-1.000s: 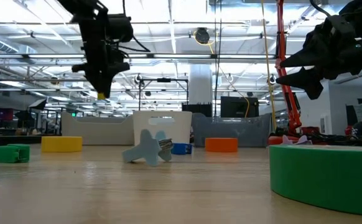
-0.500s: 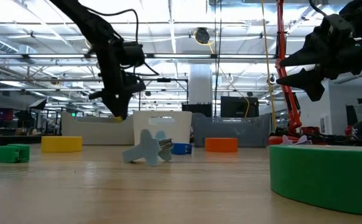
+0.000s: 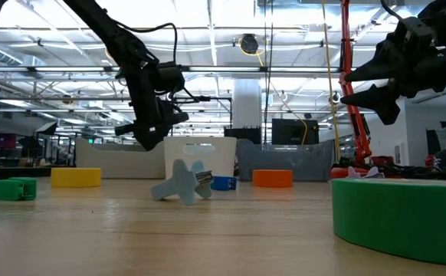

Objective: Pick and place Stapler, Stapler remover, tape
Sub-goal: Put the yellow stapler into the gray bin, then put the left green stapler into the gray bin

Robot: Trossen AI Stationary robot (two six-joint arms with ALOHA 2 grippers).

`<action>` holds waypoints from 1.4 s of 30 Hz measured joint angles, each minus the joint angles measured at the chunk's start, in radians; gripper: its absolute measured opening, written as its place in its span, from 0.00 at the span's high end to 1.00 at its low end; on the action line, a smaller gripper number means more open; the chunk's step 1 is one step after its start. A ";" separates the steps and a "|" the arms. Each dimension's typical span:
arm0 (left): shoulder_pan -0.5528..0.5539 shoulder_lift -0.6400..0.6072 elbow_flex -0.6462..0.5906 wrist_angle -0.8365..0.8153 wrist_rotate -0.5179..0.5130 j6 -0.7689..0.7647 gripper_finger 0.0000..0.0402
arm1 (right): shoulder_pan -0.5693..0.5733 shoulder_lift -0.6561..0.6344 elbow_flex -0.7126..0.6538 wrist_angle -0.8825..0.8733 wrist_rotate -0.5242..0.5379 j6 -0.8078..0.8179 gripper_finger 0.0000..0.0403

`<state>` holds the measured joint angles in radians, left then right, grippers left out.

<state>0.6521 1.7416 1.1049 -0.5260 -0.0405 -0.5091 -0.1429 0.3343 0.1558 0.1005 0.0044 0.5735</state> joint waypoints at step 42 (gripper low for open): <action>-0.516 -0.480 -0.002 -0.318 0.125 -0.016 0.53 | 0.000 0.000 0.000 0.000 -0.005 -0.021 0.43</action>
<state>0.1362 1.2615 1.1034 -0.8438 0.0840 -0.5254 -0.1429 0.3344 0.1558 0.1005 -0.0006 0.5529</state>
